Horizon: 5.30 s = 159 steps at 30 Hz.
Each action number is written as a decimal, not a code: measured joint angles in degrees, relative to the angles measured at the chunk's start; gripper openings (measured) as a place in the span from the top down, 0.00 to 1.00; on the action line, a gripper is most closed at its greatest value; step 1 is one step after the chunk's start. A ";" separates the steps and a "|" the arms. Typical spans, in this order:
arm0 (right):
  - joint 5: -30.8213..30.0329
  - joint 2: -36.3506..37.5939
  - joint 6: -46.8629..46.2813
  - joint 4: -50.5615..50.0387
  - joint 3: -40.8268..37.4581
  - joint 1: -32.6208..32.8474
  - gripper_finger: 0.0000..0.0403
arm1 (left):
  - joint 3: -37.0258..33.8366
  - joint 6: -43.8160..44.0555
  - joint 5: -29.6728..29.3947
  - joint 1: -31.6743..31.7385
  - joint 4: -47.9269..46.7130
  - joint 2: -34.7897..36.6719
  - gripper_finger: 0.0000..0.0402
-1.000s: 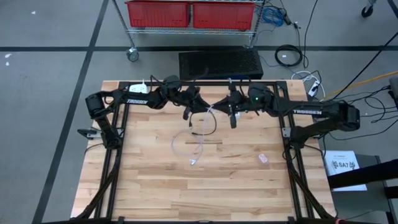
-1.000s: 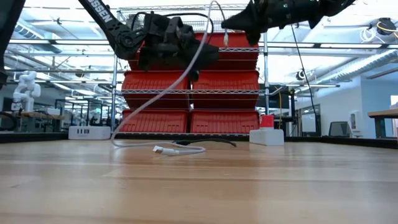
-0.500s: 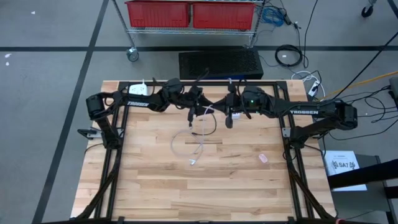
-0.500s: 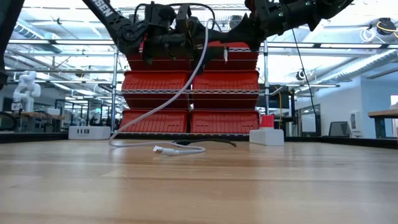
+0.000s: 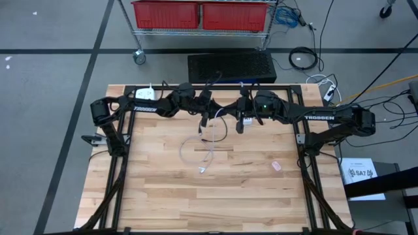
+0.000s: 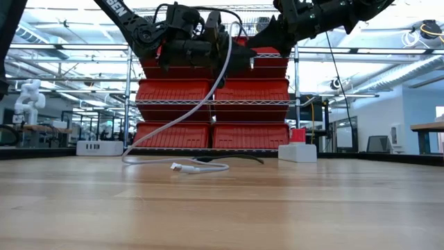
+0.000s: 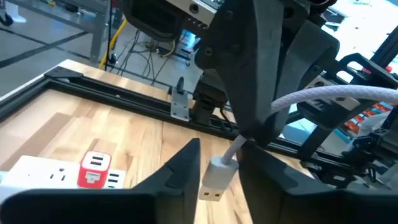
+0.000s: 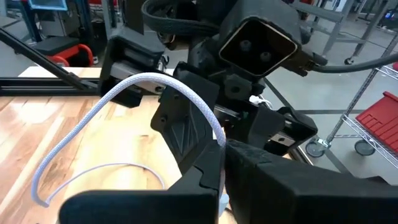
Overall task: Insert USB
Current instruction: Insert the purple charger cable into the red charger adapter
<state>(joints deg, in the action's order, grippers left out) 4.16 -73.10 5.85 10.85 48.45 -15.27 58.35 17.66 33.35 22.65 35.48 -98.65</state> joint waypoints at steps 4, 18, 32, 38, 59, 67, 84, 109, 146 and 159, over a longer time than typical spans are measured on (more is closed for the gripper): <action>-0.21 0.00 0.01 -0.04 0.00 -0.01 1.00 | 0.00 -0.07 -0.82 -0.03 0.18 0.00 0.81; -0.74 0.37 -3.87 -1.88 -0.07 -0.15 0.94 | 0.00 -1.43 -4.44 -0.32 1.01 0.00 0.99; 9.17 10.59 -5.97 -18.49 -0.18 -1.61 0.69 | 0.00 -8.71 5.36 0.47 2.31 0.00 0.99; 23.72 8.33 -11.15 -9.35 -3.38 -4.98 0.68 | 0.00 -14.14 18.08 -0.01 7.58 0.00 0.99; 39.71 -6.75 -21.42 13.40 -3.63 -6.14 0.70 | -0.02 -15.56 22.59 -1.31 7.32 0.00 0.99; 39.82 -6.80 -20.52 14.56 -3.63 -6.12 0.82 | -0.02 -15.55 22.67 -1.27 7.21 0.00 0.99; 40.90 -6.88 -20.20 15.77 -3.63 -5.97 0.75 | -0.02 -15.20 23.22 -1.51 8.50 -1.01 0.99; 48.35 -12.50 -23.16 20.53 -0.28 -4.96 0.80 | -0.02 -14.89 25.15 -2.19 11.69 -1.09 0.99; 33.79 -3.81 -9.42 4.38 -0.26 -6.56 1.00 | 0.02 -8.93 19.78 0.47 11.56 -1.03 0.60; 27.45 3.18 -5.57 -4.41 0.11 -6.86 1.00 | -0.17 -7.45 17.45 3.20 10.77 -0.62 0.60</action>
<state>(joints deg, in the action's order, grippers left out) 31.61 -69.92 0.27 6.44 48.56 -22.12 58.17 10.21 50.80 25.85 46.25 -99.27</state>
